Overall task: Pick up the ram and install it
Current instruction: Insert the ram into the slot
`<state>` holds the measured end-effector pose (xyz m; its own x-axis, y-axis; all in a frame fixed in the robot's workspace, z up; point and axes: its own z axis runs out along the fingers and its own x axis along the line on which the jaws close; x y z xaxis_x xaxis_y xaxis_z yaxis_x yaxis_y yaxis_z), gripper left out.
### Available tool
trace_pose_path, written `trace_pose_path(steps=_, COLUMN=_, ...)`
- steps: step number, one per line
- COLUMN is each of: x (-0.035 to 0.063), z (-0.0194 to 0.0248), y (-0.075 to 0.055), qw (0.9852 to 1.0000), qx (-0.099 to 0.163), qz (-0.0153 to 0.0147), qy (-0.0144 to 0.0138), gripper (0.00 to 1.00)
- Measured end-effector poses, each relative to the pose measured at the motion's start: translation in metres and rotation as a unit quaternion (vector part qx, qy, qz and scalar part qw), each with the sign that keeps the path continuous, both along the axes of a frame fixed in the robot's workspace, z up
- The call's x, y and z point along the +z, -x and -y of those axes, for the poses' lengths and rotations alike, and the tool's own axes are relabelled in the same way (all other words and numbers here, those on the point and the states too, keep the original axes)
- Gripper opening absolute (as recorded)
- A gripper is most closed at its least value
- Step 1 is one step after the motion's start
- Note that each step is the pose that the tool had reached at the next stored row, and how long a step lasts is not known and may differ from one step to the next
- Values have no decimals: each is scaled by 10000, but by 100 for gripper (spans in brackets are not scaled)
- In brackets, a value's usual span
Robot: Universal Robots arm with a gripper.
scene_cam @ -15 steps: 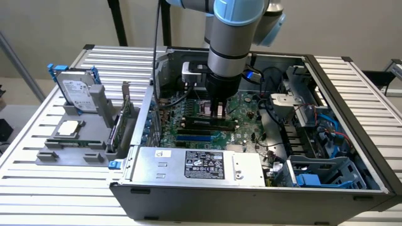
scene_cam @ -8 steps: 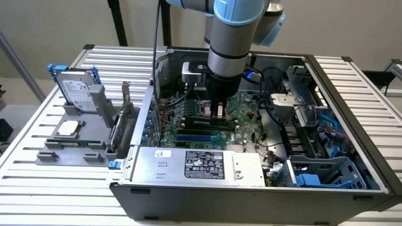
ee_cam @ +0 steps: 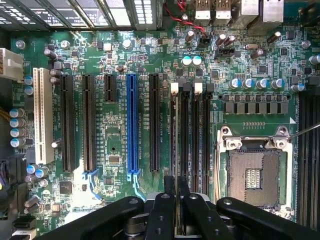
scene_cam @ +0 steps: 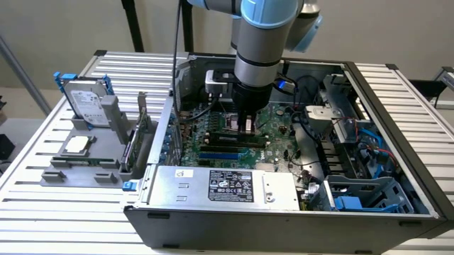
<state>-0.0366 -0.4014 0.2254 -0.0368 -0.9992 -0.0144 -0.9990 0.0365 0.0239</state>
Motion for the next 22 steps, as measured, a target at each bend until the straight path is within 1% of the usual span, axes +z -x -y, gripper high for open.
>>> trace_pose_path(steps=2, x=-1, z=-1, y=8, qw=10000, qx=0, qz=14, qy=-1, gripper=13)
trace_pose_path(steps=4, x=0, z=0, y=18, qw=10000, qx=0, qz=36, qy=0, gripper=13)
trace_pose_path(steps=7, x=1, z=1, y=28, qw=10000, qx=-1, qz=80, qy=1, gripper=13)
trace_pose_path(steps=9, x=2, z=1, y=34, qw=9999, qx=-1, qz=120, qy=3, gripper=13)
trace_pose_path(steps=11, x=1, z=-1, y=44, qw=9999, qx=0, qz=163, qy=-6, gripper=13)
trace_pose_path(steps=12, x=1, z=-1, y=53, qw=9998, qx=0, qz=189, qy=-10, gripper=13)
trace_pose_path(steps=16, x=1, z=0, y=96, qw=9995, qx=0, qz=312, qy=0, gripper=13)
trace_pose_path(steps=17, x=0, z=0, y=107, qw=9994, qx=1, qz=334, qy=0, gripper=13)
trace_pose_path(steps=19, x=0, z=0, y=123, qw=9993, qx=1, qz=368, qy=-1, gripper=13)
trace_pose_path(steps=22, x=6, z=0, y=142, qw=9992, qx=1, qz=399, qy=-1, gripper=13)
